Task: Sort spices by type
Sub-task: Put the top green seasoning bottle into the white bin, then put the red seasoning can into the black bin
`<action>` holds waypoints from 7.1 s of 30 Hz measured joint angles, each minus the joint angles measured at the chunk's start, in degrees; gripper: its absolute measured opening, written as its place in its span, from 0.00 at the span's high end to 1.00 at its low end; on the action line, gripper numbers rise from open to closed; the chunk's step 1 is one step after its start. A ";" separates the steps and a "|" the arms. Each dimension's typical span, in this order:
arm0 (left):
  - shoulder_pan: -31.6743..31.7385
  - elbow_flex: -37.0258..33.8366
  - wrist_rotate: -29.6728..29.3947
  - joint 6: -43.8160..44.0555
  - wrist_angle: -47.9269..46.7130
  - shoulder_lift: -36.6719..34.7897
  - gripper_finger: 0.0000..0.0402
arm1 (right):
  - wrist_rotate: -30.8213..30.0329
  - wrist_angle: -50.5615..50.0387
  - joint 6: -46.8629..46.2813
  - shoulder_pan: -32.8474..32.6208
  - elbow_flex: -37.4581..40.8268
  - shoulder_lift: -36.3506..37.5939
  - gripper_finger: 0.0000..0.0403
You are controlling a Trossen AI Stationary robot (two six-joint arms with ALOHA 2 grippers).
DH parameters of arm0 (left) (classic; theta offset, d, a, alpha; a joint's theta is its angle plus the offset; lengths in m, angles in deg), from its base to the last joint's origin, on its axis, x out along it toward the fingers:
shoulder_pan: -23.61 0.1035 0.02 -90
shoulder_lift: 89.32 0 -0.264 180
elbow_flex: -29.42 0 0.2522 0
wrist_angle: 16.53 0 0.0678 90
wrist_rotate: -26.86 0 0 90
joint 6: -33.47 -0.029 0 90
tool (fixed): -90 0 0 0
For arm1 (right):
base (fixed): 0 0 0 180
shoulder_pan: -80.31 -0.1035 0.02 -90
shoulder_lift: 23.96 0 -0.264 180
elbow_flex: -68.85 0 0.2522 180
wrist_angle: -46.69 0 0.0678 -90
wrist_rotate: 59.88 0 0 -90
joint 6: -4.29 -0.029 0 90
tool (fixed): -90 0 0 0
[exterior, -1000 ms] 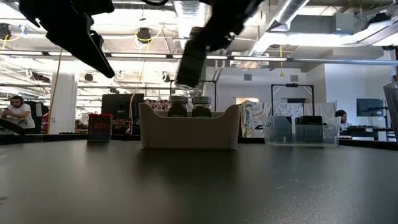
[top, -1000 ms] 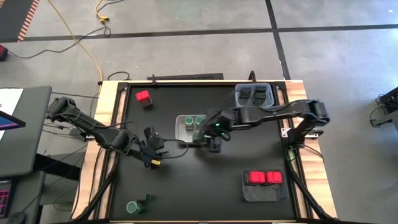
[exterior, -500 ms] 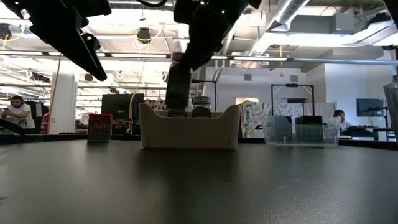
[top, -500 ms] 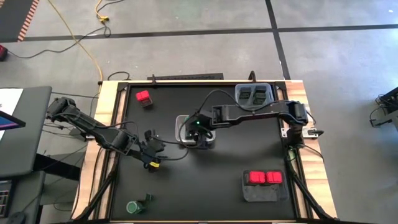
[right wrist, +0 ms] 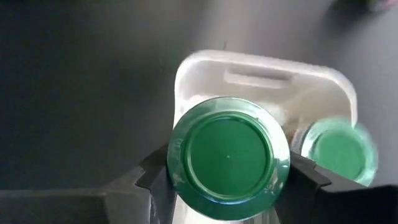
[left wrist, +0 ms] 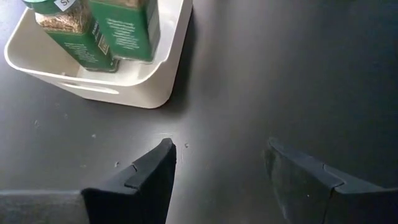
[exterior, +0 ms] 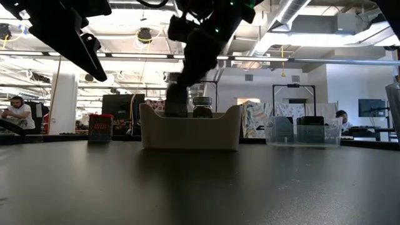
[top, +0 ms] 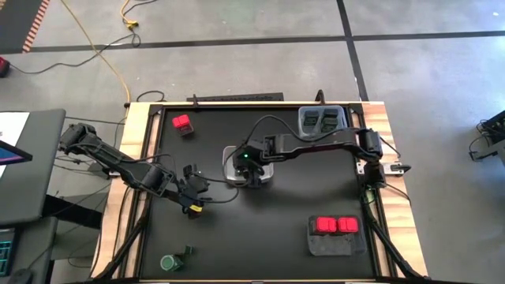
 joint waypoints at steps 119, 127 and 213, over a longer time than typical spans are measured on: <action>0.00 0.00 -0.08 1.04 -0.33 0.02 0.43 | 0.66 -1.67 -7.51 1.91 0.13 6.33 0.33; -0.01 0.00 -0.10 1.04 -0.26 0.02 0.43 | 0.56 -6.75 -26.29 1.09 0.10 13.70 0.33; 74.57 12.02 18.92 -16.43 -8.18 0.39 0.42 | -34.52 -1.74 -65.27 -16.33 50.94 62.32 0.33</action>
